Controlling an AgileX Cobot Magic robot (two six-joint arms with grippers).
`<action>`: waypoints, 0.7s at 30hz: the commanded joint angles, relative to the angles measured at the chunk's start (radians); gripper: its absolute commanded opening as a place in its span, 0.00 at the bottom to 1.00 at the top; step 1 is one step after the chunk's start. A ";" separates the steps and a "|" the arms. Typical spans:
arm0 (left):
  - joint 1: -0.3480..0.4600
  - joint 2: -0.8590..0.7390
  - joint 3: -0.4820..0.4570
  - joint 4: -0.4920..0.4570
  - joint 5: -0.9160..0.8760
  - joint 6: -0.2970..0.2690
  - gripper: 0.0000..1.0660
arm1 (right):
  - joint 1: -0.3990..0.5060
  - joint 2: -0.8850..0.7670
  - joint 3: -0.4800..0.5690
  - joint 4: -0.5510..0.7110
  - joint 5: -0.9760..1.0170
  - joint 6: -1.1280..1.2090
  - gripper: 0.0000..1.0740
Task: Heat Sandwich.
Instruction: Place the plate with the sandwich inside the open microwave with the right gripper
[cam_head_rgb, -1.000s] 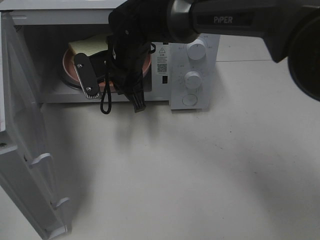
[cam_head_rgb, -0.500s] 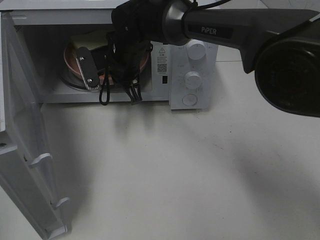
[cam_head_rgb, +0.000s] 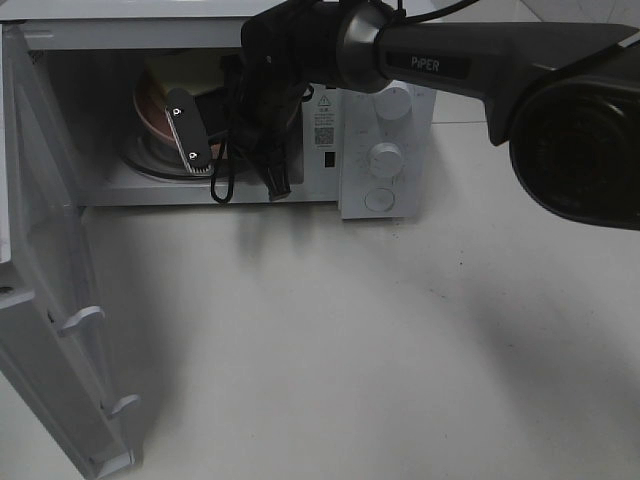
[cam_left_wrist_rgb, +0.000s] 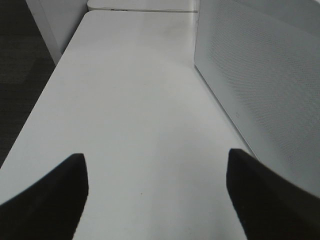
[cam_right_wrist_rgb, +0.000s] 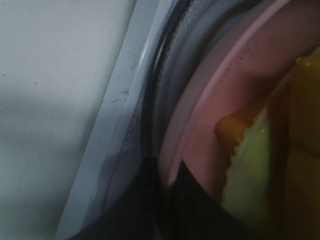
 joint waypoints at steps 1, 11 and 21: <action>0.001 -0.017 0.003 0.004 -0.018 -0.001 0.69 | -0.003 0.010 -0.012 0.014 -0.045 -0.011 0.00; 0.001 -0.017 0.003 0.004 -0.018 -0.001 0.69 | -0.003 0.017 -0.012 0.018 -0.097 0.026 0.00; 0.001 -0.017 0.003 0.004 -0.018 -0.001 0.69 | -0.003 0.017 -0.012 0.018 -0.093 0.046 0.03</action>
